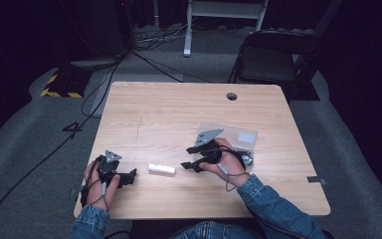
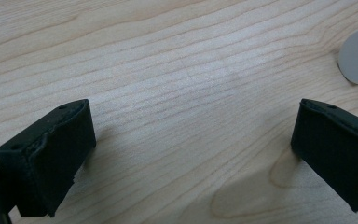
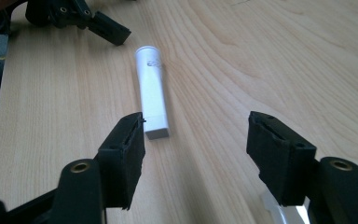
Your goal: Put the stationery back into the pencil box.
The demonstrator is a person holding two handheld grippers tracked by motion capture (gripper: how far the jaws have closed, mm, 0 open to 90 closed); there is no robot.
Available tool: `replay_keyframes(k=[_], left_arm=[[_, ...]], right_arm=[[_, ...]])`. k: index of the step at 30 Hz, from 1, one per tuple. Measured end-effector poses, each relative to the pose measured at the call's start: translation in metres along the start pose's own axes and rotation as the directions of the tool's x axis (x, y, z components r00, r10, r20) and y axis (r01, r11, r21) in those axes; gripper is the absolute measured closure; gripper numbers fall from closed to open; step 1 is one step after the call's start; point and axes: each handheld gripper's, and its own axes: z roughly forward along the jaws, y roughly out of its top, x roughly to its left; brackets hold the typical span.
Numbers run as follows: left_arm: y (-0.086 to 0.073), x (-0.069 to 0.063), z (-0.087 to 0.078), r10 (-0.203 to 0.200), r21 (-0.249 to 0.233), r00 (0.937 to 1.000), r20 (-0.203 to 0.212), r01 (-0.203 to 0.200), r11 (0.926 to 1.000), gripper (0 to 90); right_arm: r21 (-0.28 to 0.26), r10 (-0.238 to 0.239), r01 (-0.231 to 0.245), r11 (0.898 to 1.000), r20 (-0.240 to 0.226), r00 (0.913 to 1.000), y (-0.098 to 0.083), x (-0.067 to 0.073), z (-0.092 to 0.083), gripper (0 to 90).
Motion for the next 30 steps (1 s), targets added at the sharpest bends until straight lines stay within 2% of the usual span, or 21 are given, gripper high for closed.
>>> replay_keyframes(k=[2, 7, 12, 16, 30], left_arm=[[0.0, 0.0, 0.0, 0.0, 0.0, 1.0, 0.0, 0.0, 1.0, 0.0], [0.001, 0.001, 0.001, 0.003, -0.001, 1.0, -0.001, -0.003, 1.0, 0.0], [0.001, 0.001, 0.001, -0.001, -0.002, 1.0, 0.005, 0.001, 1.0, 0.0], [0.001, 0.001, 0.001, 0.003, -0.002, 1.0, 0.006, -0.003, 1.0, 0.0], [0.001, 0.001, 0.001, 0.007, 0.0, 0.9999, 0.008, -0.007, 1.0, 0.0]], right_arm=[[0.004, -0.002, 0.002, 1.0, -0.003, 1.0, 0.0, 0.001, 0.003, 37.6], [0.025, -0.019, 0.02, 0.999, -0.031, 0.9993, 0.003, 0.009, 0.023, 35.5], [0.038, -0.026, 0.027, 0.999, -0.028, 0.9993, 0.005, 0.015, 0.035, 37.0], [0.051, -0.06, 0.062, 0.997, -0.038, 0.9975, 0.006, 0.021, 0.046, 43.2], [0.084, -0.098, 0.1, 0.991, -0.028, 0.9948, 0.004, 0.025, 0.067, 57.8]])
